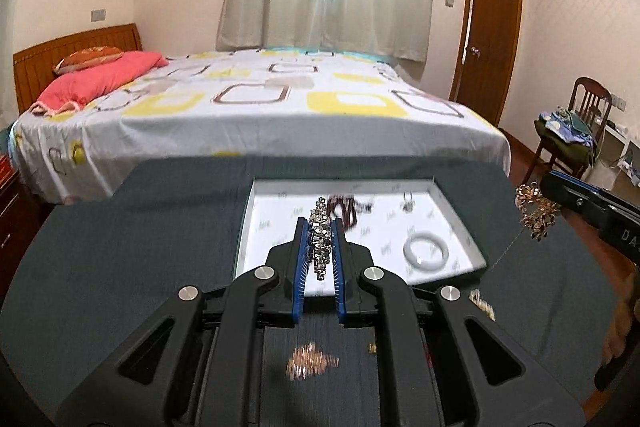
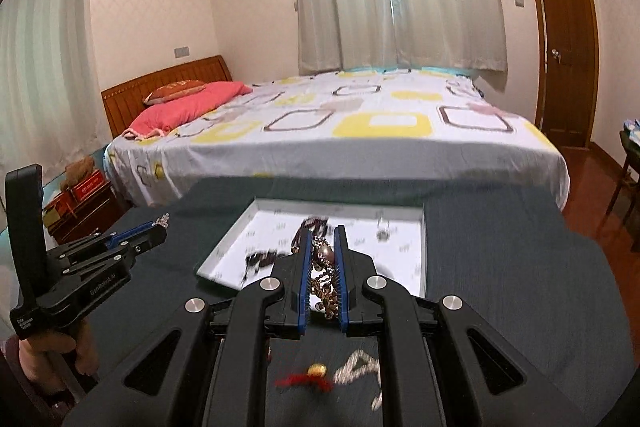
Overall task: Organize jewelry
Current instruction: 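Carry both brooches over the box and open both grippers to drop them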
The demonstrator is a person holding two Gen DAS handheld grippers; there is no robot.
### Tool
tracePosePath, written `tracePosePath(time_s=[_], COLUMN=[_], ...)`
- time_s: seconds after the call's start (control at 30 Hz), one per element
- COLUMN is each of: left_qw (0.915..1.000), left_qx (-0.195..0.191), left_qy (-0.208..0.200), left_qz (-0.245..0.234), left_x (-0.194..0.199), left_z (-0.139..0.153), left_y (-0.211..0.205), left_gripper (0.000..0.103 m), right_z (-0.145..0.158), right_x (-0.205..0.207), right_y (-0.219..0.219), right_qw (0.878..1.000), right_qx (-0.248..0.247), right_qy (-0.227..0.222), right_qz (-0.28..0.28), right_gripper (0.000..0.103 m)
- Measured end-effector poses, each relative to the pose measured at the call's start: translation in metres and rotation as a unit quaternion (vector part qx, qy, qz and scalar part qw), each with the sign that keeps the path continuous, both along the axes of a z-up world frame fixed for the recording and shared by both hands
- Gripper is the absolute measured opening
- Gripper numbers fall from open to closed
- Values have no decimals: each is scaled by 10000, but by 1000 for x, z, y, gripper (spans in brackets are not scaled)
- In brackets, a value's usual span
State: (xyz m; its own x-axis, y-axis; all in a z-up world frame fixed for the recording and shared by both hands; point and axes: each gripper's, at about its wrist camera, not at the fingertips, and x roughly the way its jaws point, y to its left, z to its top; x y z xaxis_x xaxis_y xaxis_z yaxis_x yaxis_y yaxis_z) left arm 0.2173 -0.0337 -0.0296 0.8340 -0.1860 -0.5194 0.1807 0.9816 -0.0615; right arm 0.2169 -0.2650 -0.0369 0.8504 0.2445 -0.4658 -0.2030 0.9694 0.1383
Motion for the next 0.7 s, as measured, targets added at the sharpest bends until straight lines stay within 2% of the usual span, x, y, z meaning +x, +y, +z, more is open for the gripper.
tracePosePath(time_s=[0.3, 0.47, 0.7], left_qw=[9999, 9995, 9969], left_qx=[132, 291, 508], left_qy=[-109, 71, 564], left_qz=[-1, 101, 184], left_x=[68, 117, 166], left_z=[-1, -24, -69], left_y=[-13, -14, -17], left_gripper=[12, 12, 12], right_z=[-6, -30, -82], right_x=[67, 104, 152], right_y=[-10, -15, -25], right_qw=[9998, 9994, 9958], right_qx=[-85, -176, -354], right_qy=[-53, 135, 739], right_qz=[-155, -262, -405], right_gripper=[12, 12, 12])
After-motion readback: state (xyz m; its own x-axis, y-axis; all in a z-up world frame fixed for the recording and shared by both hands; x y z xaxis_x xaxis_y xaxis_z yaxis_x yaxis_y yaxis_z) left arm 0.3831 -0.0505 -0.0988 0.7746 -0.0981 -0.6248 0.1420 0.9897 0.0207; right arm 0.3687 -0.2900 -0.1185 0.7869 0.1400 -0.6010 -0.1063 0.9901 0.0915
